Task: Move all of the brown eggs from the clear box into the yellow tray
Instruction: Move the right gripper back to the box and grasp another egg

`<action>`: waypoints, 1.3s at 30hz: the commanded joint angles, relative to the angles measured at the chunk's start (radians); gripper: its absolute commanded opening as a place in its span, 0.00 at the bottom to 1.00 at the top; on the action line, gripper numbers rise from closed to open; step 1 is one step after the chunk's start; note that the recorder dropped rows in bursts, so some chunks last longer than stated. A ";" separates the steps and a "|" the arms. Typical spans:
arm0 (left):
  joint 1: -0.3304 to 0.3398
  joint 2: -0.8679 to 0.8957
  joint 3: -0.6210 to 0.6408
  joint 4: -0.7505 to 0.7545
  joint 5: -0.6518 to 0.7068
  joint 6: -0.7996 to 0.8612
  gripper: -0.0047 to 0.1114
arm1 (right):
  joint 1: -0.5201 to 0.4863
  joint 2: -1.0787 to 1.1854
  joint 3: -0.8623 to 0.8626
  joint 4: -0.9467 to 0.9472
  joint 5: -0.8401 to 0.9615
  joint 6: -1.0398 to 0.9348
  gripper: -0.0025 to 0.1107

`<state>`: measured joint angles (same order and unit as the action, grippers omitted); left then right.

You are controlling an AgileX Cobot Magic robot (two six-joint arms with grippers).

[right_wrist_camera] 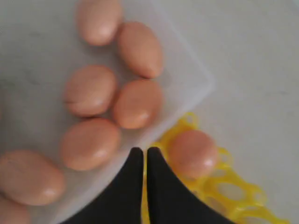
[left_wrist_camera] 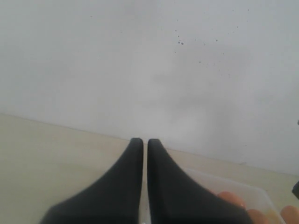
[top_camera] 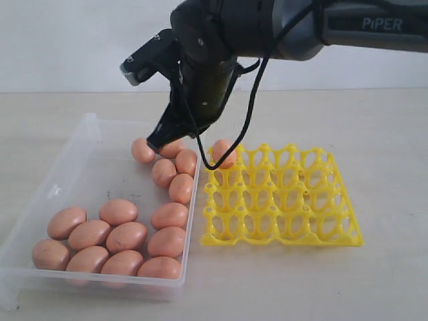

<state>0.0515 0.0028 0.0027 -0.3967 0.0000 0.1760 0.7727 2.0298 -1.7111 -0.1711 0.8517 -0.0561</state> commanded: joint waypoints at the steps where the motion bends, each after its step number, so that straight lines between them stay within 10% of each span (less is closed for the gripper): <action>1: -0.004 -0.003 -0.003 -0.005 0.000 0.006 0.07 | -0.072 0.089 -0.126 0.372 0.112 -0.117 0.02; 10: -0.004 -0.003 -0.003 -0.005 0.000 0.006 0.07 | -0.113 0.293 -0.350 0.510 0.134 -0.083 0.04; 18: -0.004 -0.003 -0.003 -0.005 0.000 0.006 0.07 | -0.113 0.378 -0.424 0.485 0.109 -0.015 0.61; 24: -0.004 -0.003 -0.003 -0.005 0.000 0.006 0.07 | -0.113 0.397 -0.424 0.410 0.122 -0.005 0.47; 39: -0.004 -0.003 -0.003 -0.005 0.000 0.006 0.07 | -0.086 0.461 -0.424 0.386 0.152 -0.020 0.48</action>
<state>0.0515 0.0028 0.0027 -0.3967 0.0000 0.1760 0.6822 2.4891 -2.1329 0.2449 0.9868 -0.0677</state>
